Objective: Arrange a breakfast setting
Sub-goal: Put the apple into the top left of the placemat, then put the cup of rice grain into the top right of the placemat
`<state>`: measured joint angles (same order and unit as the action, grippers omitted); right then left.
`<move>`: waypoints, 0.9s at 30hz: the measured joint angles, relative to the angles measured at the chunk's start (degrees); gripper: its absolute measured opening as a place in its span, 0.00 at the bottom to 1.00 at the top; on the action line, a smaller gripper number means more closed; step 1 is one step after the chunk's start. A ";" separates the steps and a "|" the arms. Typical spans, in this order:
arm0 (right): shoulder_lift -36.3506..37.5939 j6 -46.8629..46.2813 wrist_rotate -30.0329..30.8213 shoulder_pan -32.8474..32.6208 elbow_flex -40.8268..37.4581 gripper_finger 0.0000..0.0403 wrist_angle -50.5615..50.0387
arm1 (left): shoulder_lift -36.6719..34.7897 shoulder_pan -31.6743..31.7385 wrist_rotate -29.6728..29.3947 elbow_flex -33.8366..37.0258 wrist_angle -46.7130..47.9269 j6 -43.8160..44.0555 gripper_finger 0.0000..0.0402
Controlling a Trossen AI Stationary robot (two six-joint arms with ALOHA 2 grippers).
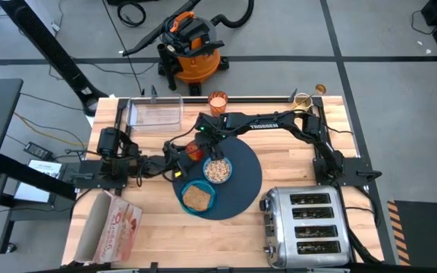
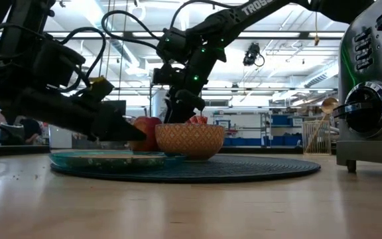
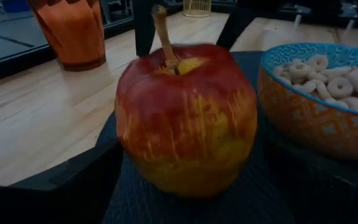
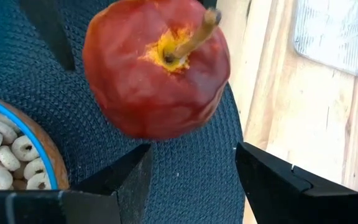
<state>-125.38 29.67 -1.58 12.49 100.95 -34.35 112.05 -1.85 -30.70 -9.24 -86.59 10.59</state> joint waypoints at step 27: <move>9.11 2.04 7.85 3.01 9.50 0.59 -14.41 | -6.23 -7.15 -0.30 8.91 -3.21 11.76 0.99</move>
<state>-116.27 31.72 6.26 15.50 110.44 -48.76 105.82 -9.00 -30.99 -0.33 -89.79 22.35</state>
